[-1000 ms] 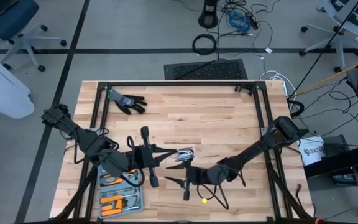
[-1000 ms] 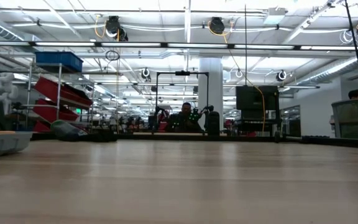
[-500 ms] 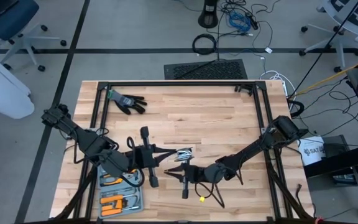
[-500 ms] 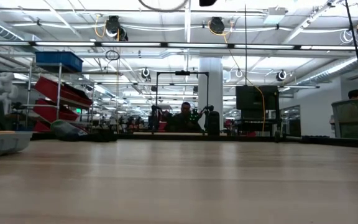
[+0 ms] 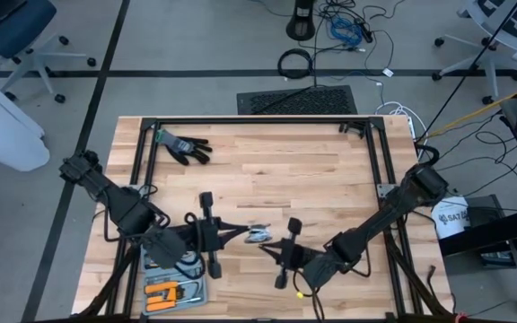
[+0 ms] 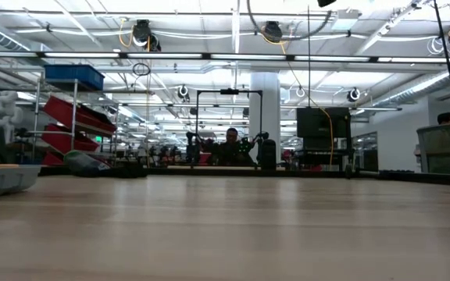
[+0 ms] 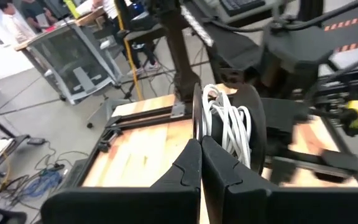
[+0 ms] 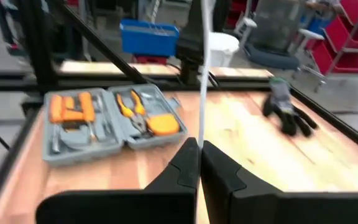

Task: Coil cords
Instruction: Coil the white cable wire into the spool

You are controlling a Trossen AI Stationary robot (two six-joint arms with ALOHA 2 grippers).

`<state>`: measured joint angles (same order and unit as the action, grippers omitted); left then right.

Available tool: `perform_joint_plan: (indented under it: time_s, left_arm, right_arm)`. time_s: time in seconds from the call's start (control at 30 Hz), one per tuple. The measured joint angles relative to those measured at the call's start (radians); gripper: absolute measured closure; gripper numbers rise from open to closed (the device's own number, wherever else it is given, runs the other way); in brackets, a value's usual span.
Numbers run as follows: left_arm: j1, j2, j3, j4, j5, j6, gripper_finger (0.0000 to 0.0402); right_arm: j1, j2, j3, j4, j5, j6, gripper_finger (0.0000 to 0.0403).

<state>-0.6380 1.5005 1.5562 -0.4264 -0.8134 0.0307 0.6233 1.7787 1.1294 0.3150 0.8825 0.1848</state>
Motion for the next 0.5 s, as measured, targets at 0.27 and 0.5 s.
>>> perform_joint_plan:
  time_s: [0.27, 0.5]
  left_arm:
    - [-0.046, 0.0, 0.0, -0.041, 0.001, -0.025, 0.0401]
    - [-0.066, 0.001, 0.0, -0.153, -0.087, -0.029, 0.0401]
  right_arm:
    - [0.005, -0.11, 0.0, -0.146, 0.009, 0.022, 0.0403]
    - [0.042, -0.204, 0.0, -0.218, 0.002, 0.118, 0.0403]
